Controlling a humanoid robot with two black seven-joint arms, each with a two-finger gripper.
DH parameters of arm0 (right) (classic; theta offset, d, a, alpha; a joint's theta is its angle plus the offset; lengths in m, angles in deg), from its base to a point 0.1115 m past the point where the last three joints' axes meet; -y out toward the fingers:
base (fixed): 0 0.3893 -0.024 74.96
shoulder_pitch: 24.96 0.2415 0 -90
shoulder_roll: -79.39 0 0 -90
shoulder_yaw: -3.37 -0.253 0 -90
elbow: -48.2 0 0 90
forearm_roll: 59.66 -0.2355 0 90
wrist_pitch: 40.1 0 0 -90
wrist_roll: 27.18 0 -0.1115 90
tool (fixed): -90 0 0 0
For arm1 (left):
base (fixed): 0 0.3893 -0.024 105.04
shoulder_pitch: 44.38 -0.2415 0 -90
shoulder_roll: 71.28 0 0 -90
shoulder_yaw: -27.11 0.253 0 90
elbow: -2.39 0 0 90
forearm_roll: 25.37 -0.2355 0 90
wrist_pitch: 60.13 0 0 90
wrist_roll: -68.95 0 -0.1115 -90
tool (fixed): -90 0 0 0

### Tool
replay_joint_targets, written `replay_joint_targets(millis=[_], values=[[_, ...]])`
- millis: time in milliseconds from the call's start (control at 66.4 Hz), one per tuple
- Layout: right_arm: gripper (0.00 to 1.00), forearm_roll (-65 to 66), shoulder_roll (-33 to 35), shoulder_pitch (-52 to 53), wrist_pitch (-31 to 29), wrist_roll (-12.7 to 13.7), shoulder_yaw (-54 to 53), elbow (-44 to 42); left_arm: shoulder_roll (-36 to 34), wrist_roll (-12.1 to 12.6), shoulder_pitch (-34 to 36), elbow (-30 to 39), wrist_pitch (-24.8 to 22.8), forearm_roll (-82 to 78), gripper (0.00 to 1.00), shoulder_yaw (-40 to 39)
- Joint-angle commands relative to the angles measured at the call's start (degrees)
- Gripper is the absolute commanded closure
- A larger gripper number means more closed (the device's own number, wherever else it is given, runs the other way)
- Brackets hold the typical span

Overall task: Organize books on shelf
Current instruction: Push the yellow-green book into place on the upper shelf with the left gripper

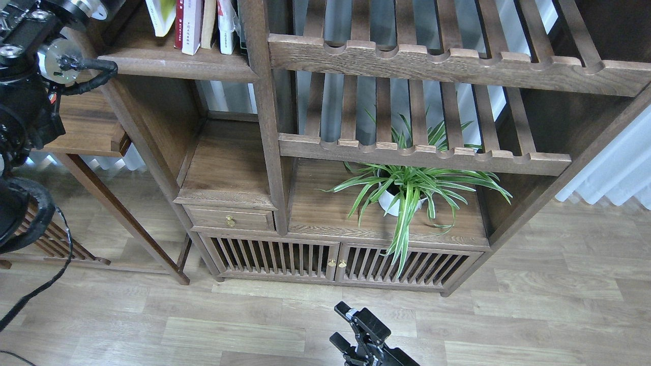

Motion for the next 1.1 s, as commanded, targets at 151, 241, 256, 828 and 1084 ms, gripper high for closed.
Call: replay_joint_targets(millis=[151,241,256,828,1084], values=[[0.01,-0.09,-0.01,-0.18,0.00,0.01,0.00,0.26,0.26,-0.08,0.08,-1.05,0.01,0.00,0.73,-0.01],[0.01,-0.09,-0.01,-0.54,0.00,0.01,0.00,0.26,0.35,-0.17,0.17,-1.05,0.01,0.00,0.65,-0.01],[0.01,-0.09,-0.01,-0.62,0.00,0.01,0.00,0.26,0.44,-0.17,0.17,-0.97,0.01,0.00,0.65,-0.01],[0.01,-0.09,-0.01,-0.89,0.00,0.01,0.00,0.26,1.05,-0.84,8.25,-0.53,0.01,2.28,0.56,-1.07],[0.01,-0.09,-0.01,-0.89,0.00,0.09,0.00,0.26,0.62,-0.84,11.33,0.35,0.01,5.27,0.43,-0.89]])
